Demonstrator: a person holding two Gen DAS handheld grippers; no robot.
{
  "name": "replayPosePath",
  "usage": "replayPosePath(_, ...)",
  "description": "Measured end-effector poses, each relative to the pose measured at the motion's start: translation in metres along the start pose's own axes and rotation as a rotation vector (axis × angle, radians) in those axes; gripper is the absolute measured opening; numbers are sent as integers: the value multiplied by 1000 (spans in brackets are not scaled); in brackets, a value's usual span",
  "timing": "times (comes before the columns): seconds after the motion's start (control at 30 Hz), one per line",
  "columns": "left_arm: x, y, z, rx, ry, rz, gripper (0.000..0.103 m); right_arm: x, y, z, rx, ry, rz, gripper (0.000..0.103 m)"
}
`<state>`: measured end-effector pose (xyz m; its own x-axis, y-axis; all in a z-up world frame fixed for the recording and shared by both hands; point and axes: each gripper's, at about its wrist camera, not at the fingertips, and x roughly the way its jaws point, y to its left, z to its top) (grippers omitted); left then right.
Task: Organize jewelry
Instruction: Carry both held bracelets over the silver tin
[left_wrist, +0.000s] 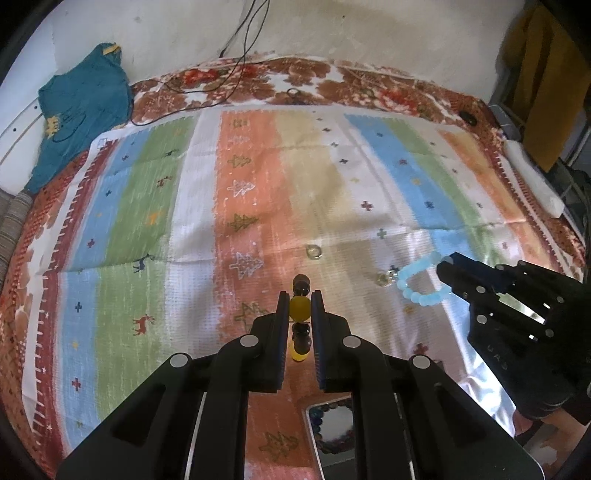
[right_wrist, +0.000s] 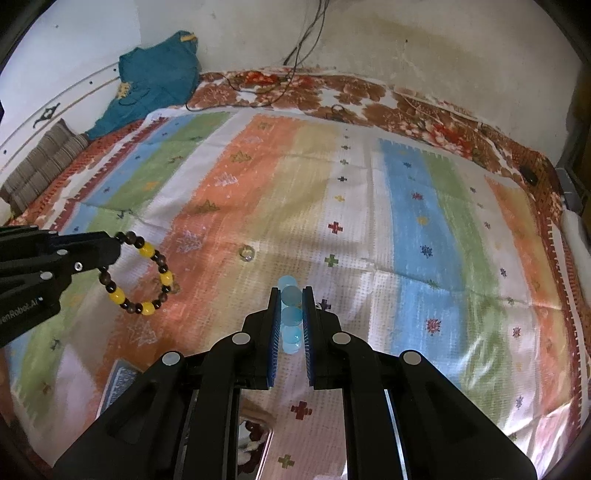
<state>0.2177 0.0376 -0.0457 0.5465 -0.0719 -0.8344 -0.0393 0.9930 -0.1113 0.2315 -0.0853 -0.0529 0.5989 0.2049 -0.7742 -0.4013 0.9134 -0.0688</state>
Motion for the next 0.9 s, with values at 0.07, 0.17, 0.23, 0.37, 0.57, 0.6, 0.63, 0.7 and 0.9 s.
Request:
replayPosePath(0.07,-5,-3,-1,-3,-6,-10,11,-7,0,0,1,-13,2,12)
replayPosePath(0.17,-12,-6,-3,5,-15,-17,11,-14,-1,-1,10,-28,-3,12)
replayPosePath(0.23,-17,-10,-6,13,-22,-19,11,-16,-1,-3,13,-30,-2,12)
replayPosePath(0.37,-27,-18,-11,28,-37,-28,11,-25,-2,-7,18,-38,0,12)
replayPosePath(0.57,-44,-28,-17,44,-64,-47,11,-42,-1,-11,6,-65,5,12)
replayPosePath(0.6,-46,-30,-18,47,-67,-51,11,-45,0,-12,6,-70,8,12)
replayPosePath(0.63,-48,-32,-19,50,-71,-54,11,-48,0,-13,7,-72,12,12)
replayPosePath(0.7,-52,-34,-22,55,-76,-58,11,-52,1,-15,6,-73,19,12)
replayPosePath(0.9,-63,-40,-31,68,-86,-71,11,-60,7,-26,-4,-67,27,12)
